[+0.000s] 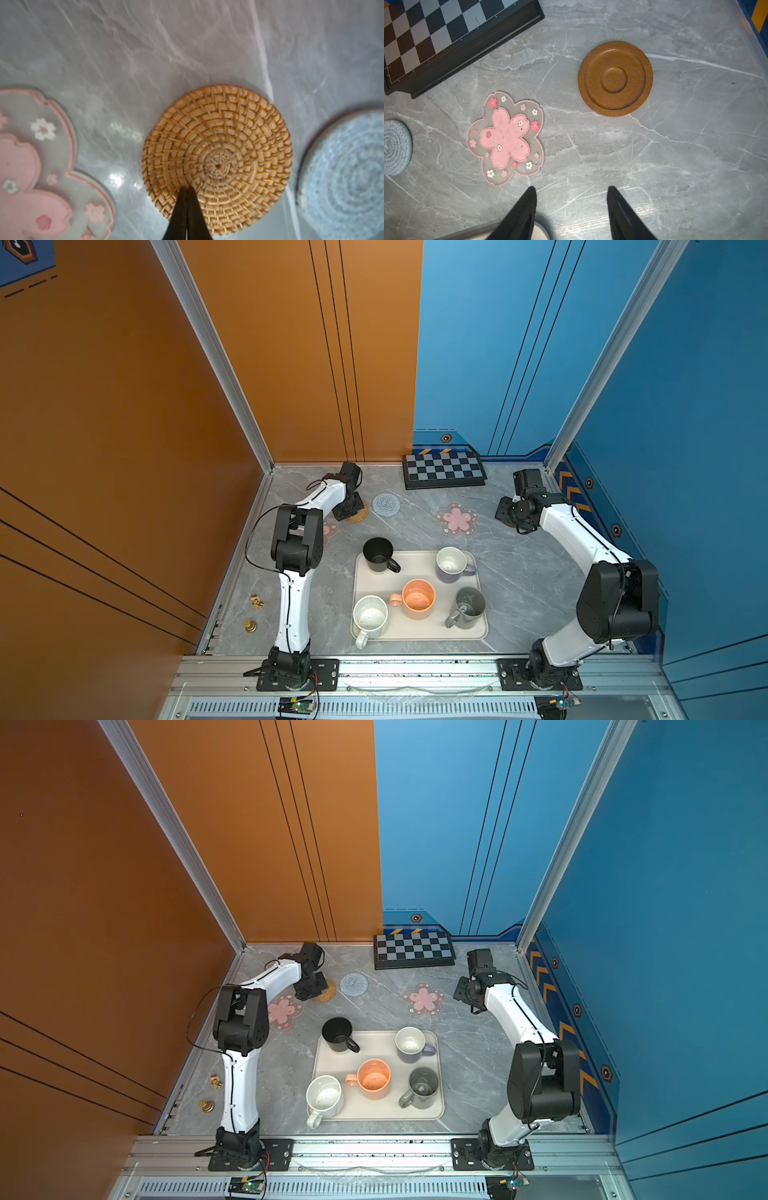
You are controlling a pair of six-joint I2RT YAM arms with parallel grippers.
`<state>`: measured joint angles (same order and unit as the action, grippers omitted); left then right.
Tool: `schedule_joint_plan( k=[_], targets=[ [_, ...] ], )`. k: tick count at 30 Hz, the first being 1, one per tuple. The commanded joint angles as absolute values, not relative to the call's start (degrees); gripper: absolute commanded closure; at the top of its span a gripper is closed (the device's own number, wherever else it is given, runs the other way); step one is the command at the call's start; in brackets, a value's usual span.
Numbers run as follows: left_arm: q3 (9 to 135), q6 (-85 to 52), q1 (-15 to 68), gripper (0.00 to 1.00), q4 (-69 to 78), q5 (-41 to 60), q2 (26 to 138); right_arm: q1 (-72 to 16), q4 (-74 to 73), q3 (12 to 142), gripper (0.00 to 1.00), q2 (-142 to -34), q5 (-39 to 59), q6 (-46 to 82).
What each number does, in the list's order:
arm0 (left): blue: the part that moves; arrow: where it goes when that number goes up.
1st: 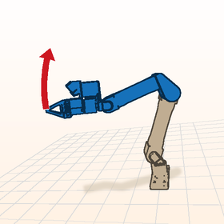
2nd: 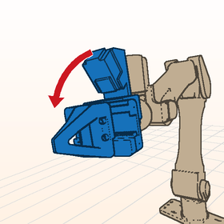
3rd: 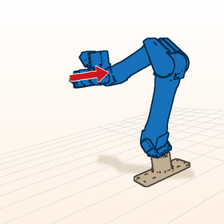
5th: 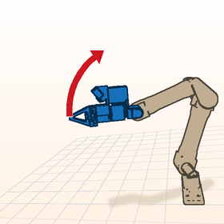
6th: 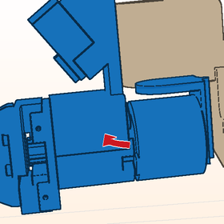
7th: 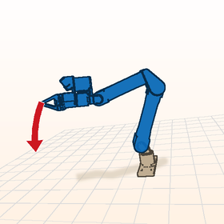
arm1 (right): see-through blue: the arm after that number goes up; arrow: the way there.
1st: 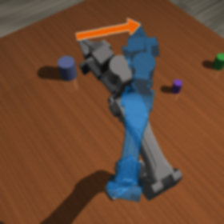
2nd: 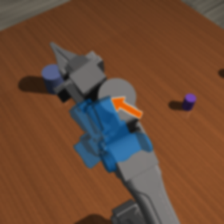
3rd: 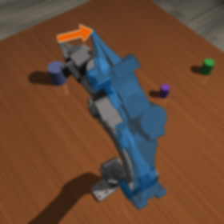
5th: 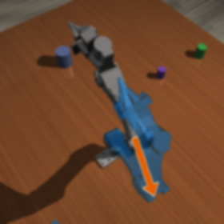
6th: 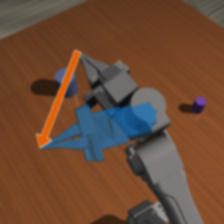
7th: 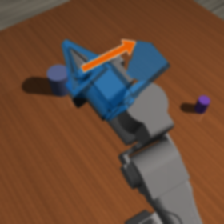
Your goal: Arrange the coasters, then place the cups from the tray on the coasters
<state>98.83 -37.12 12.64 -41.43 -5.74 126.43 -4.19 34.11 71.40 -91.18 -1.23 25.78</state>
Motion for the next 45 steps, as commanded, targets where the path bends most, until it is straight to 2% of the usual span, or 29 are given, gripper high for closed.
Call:
schedule_joint_plan(
  k=[1,8,15,25,45],
  targets=[
    [93.17,-35.54,14.29,0.93,-45.46,-3.28,123.58,-4.57,36.01,70.74,0.43,-90.00,-0.44,26.89],
    [87.77,-32.98,17.19,0.93,-44.61,1.33,120.07,-4.74,35.95,69.74,0.43,-89.26,-0.51,27.16],
    [88.04,-29.44,20.78,0.93,-41.14,8.43,121.86,-4.83,35.94,68.47,0.43,-88.68,-0.48,27.26],
    [96.85,-27.41,23.50,0.93,-40.76,17.27,129.22,-4.83,35.95,67.87,0.43,-88.75,-1.14,26.81],
    [109.76,-30.02,26.54,0.93,-40.80,22.47,139.88,-4.75,36.02,68.21,0.43,-90.53,-1.40,26.42]
  ],
)
